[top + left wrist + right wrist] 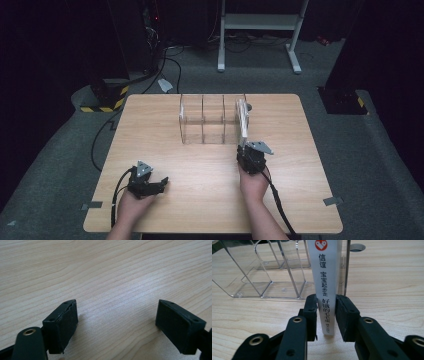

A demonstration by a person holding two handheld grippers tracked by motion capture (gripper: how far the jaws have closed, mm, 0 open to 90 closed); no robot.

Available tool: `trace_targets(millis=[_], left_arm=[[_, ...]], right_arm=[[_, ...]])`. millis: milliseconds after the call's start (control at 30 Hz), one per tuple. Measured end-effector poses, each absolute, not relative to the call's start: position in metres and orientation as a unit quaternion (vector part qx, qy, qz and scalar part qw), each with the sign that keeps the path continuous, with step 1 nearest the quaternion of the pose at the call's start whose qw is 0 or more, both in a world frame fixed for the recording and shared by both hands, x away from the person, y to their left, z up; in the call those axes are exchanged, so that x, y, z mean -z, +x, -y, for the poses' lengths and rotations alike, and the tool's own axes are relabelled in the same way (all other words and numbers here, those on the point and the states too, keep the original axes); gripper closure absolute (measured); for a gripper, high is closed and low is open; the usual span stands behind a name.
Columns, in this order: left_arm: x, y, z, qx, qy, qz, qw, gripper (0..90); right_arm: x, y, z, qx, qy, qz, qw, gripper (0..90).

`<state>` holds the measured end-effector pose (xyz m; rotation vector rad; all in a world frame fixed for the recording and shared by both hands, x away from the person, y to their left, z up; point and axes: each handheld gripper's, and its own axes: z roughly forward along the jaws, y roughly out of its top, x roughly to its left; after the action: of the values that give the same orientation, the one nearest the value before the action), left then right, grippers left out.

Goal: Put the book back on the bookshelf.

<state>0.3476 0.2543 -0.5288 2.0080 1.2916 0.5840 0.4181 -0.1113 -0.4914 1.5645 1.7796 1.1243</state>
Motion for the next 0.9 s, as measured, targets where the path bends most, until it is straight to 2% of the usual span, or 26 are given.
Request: trace_targets(millis=[100, 300, 567, 900], left_arm=[[0.529, 0.348, -0.254, -0.224, 0.77, -0.495, 0.335, 18.1], [0.529, 0.348, -0.254, -0.223, 0.771, -0.495, 0.335, 18.1], [0.529, 0.348, -0.254, -0.223, 0.77, -0.495, 0.335, 18.1], [0.529, 0.348, -0.254, -0.223, 0.77, -0.495, 0.335, 18.1]], right_arm=[[0.49, 0.416, 0.112, -0.416, 0.566, -0.663, 0.259, 63.8], [0.487, 0.403, 0.119, -0.417, 0.542, -0.675, 0.276, 62.1], [0.476, 0.401, 0.125, -0.435, 0.532, -0.67, 0.281, 69.8], [0.473, 0.407, 0.124, -0.44, 0.539, -0.664, 0.274, 72.7]])
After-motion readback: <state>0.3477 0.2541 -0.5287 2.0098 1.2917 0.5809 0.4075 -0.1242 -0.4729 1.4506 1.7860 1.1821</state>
